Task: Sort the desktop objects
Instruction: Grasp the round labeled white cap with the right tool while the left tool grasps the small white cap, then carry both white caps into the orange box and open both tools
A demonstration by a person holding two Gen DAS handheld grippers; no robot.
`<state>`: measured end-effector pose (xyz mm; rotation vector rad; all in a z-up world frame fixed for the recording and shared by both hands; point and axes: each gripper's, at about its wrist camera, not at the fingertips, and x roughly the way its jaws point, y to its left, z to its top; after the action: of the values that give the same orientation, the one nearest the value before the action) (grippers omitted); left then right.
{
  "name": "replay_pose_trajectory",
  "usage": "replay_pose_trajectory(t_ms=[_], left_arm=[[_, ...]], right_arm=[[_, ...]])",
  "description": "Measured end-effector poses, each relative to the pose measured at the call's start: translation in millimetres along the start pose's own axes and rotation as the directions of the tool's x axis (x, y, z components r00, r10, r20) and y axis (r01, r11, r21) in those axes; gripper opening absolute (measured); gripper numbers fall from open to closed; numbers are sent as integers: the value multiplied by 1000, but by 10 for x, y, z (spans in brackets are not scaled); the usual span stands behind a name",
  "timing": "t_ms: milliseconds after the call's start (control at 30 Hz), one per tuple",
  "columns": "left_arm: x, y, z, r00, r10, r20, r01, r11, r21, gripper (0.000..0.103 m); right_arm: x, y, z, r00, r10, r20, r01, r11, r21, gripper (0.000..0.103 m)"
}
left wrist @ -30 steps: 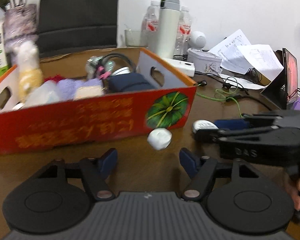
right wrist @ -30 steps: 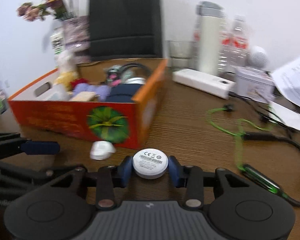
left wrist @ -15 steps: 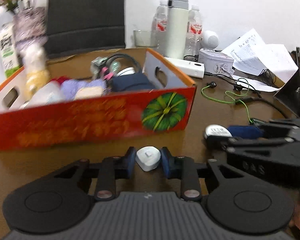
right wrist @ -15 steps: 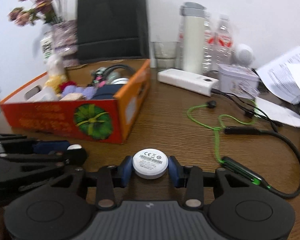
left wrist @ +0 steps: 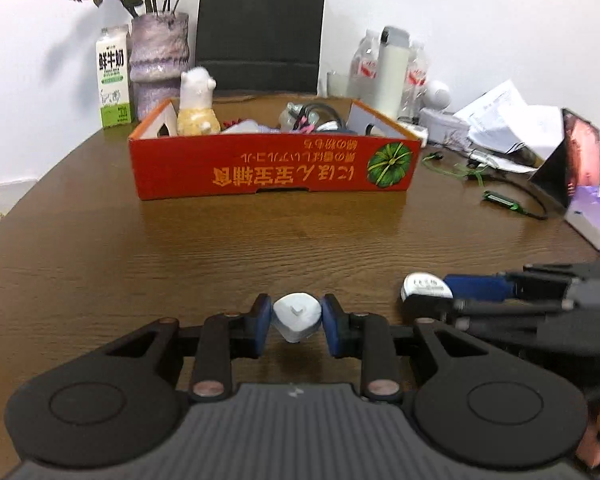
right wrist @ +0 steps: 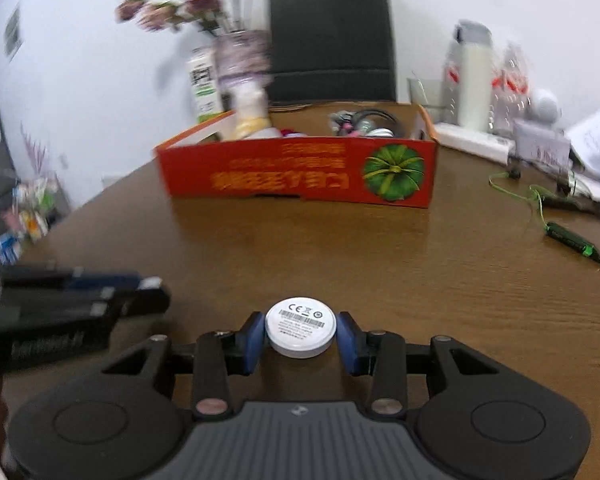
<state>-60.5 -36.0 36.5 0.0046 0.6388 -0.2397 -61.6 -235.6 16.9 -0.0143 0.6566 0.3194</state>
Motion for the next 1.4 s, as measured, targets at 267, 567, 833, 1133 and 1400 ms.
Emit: replay_pose_trajectory(t_ms=[267, 567, 833, 1133, 1400], left_arm=[[-386, 81, -118, 996, -54, 74, 56, 998, -34, 28], [-764, 113, -145, 980, -31, 199, 34, 999, -10, 28], [-543, 315, 458, 962, -75, 262, 86, 996, -32, 28], [635, 599, 1731, 982, -115, 151, 130, 988, -88, 28], [2072, 524, 2429, 990, -109, -88, 101, 991, -91, 28]], right_arm=[[-552, 355, -84, 995, -57, 87, 59, 998, -21, 38], [-891, 454, 23, 967, -82, 243, 85, 996, -2, 38], [-730, 223, 488, 964, -48, 262, 45, 999, 15, 38], [85, -370, 1637, 965, -68, 255, 73, 997, -10, 38], [1483, -1048, 2499, 994, -108, -1, 108, 992, 73, 38]])
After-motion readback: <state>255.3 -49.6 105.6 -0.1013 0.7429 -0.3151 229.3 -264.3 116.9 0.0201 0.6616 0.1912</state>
